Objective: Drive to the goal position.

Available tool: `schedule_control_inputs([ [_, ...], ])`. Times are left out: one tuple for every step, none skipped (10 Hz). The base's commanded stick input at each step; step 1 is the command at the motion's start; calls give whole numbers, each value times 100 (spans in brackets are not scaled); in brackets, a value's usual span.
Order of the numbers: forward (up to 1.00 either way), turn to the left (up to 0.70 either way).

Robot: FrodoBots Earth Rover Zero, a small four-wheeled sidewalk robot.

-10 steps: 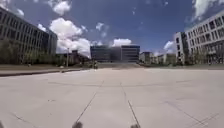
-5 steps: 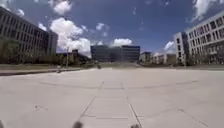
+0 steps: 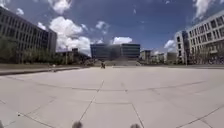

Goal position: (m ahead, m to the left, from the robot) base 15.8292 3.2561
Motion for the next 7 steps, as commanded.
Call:
schedule_control_inputs([
  [70,0],
  [70,0],
  [70,0],
  [70,0],
  [70,0],
  [70,0],
  [70,0],
])
